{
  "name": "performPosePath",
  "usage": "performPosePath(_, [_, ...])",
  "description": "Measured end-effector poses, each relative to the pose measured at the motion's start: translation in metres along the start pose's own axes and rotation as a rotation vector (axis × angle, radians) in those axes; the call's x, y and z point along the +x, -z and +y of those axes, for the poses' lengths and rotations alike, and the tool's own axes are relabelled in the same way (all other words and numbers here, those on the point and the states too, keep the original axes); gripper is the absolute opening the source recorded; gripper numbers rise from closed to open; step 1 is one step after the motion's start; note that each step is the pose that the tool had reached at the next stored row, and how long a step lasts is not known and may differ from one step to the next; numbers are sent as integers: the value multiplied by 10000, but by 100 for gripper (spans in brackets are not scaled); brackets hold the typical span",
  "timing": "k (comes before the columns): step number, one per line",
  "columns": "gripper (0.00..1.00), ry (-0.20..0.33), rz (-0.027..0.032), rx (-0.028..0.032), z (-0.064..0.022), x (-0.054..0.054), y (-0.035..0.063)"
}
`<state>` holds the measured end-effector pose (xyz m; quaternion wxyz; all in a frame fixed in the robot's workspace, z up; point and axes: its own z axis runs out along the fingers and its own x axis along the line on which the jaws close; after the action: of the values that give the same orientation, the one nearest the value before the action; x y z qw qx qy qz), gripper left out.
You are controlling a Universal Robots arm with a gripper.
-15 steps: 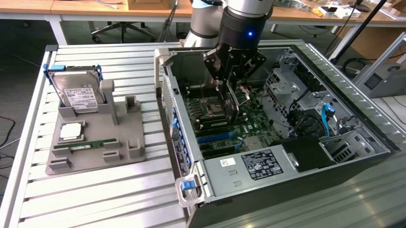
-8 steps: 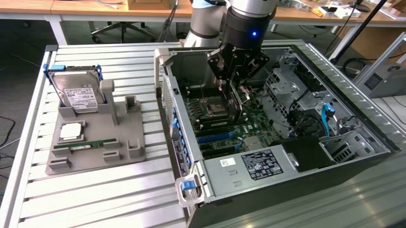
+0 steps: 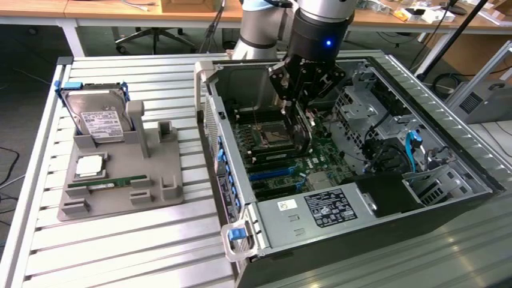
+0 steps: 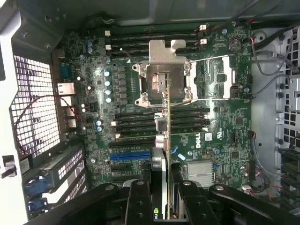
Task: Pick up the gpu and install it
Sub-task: 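Pick up the gpu and move the gpu toward the slot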
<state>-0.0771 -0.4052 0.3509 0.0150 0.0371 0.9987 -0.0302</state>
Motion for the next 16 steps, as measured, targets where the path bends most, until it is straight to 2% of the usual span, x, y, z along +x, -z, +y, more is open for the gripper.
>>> performPosePath(16, [27,0,0,0,21,-291,-25])
